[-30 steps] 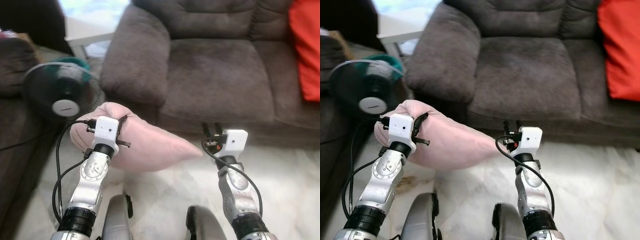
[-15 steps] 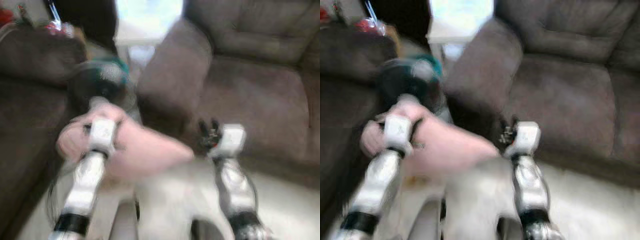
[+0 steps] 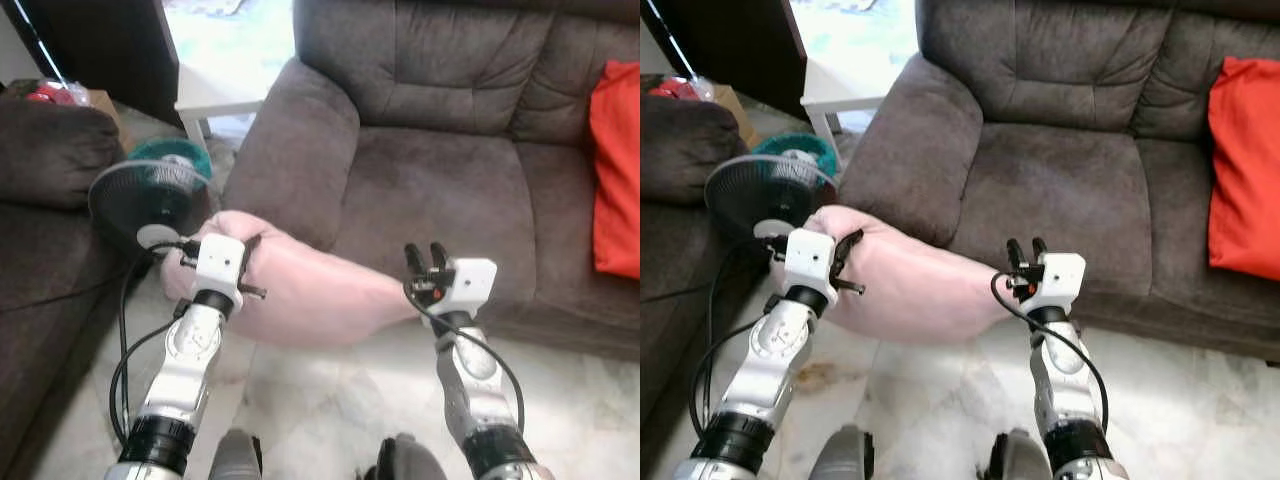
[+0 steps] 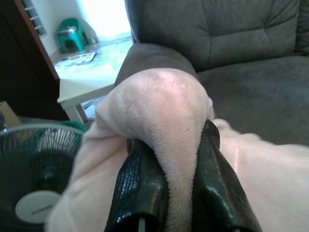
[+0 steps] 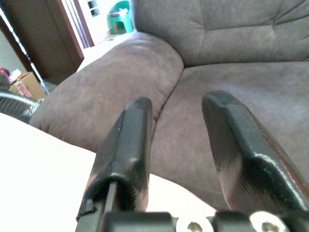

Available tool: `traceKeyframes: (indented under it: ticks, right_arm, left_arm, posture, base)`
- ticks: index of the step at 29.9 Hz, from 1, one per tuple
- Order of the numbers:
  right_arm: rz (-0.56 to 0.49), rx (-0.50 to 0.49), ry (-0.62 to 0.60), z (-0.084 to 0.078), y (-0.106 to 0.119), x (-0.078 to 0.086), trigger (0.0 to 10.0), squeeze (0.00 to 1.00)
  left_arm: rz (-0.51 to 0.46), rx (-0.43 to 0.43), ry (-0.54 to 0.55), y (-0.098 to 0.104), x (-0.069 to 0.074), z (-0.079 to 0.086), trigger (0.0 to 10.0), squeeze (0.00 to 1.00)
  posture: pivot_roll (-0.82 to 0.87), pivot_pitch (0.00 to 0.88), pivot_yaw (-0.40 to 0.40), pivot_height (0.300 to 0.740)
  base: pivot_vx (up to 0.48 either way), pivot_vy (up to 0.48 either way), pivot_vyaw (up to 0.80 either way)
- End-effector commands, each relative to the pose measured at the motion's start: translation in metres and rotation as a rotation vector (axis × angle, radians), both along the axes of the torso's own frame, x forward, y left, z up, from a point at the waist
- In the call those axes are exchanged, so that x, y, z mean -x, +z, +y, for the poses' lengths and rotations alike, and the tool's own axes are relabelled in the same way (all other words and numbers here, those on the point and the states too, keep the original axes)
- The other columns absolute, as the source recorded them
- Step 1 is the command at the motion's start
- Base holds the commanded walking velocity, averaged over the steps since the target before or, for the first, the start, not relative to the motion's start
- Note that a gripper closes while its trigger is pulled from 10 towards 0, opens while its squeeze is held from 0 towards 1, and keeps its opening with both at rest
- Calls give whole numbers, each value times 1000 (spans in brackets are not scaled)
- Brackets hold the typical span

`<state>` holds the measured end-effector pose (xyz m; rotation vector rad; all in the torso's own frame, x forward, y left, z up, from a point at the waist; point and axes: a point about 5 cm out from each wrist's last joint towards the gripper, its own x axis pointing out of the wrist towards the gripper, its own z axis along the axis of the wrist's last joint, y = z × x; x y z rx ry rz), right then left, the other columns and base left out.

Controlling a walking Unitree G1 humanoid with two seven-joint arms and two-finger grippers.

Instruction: Move the pillow to the sofa from floor

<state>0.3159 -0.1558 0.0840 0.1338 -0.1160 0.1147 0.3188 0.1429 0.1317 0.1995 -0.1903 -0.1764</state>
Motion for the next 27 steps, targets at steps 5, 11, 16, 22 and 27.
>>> traceKeyframes:
  ticks: [5,11,16,22,27]
  right_arm:
    - [-4,-10,-13,-1,1,-1,10000,0]
    - [2,-6,-13,-2,0,-1,10000,0]
    - [3,-3,-17,-4,1,-2,10000,0]
    - [50,42,-4,-9,-4,-3,10000,0]
    - [89,82,29,-11,-7,-4,10000,0]
  left_arm:
    - [-131,3,-12,29,-2,-2,10000,0]
    - [-129,5,-15,29,-3,-2,10000,0]
    - [-124,6,-23,29,-3,-3,10000,0]
    - [-114,4,-32,27,-2,-4,10000,0]
    - [-111,2,-38,26,-2,-5,10000,0]
  posture:
    - [172,89,-7,740]
    - [170,81,-6,740]
    - [168,78,-5,740]
    - [163,68,-6,740]
    - [162,70,-9,740]
  base:
    - [0,0,0]
    - [0,0,0]
    - [0,0,0]
    - [0,0,0]
    - [0,0,0]
